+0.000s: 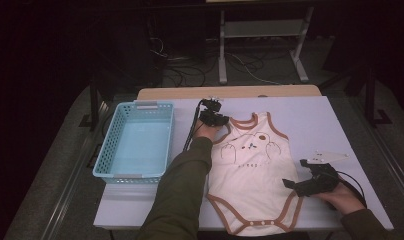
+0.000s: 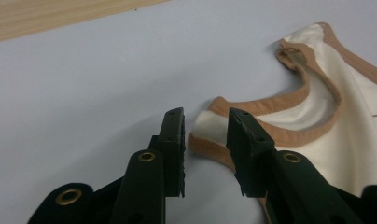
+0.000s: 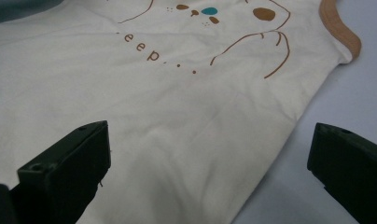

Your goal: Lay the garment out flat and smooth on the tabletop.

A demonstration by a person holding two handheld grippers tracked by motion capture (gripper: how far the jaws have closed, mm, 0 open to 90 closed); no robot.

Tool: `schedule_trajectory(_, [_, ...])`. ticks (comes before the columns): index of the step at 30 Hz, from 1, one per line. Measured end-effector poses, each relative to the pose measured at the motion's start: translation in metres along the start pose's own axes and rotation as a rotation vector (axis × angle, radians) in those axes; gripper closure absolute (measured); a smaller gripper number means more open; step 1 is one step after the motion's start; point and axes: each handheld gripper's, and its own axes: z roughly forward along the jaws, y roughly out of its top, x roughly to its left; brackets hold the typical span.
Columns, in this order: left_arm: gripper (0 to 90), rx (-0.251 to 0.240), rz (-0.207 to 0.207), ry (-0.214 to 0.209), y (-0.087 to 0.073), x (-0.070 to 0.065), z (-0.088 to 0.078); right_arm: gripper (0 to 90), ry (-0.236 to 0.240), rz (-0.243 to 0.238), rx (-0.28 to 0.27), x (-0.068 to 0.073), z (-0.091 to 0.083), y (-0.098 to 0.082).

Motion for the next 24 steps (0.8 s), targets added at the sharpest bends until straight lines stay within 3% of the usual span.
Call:
schedule_trajectory(8, [68.8, 0.023, 0.002, 0.018, -0.001, -0.002, 0.009, 0.0, 0.000, 0.001, -0.002, 0.000, 0.000, 0.000])
schedule_trajectory(15, [69.9, 0.046, 0.039, 0.038, -0.003, -0.005, 0.013, 0.0, 0.000, 0.002, -0.002, 0.000, 0.000, 0.000])
schedule_trajectory(21, [82.3, 0.044, 0.034, 0.018, -0.003, -0.006, 0.014, 0.0, 0.000, 0.001, -0.001, 0.000, 0.000, 0.000])
schedule_trajectory(24, [85.9, 0.048, 0.053, 0.038, -0.002, -0.008, 0.013, 0.0, -0.001, 0.003, -0.002, -0.001, -0.001, 0.000])
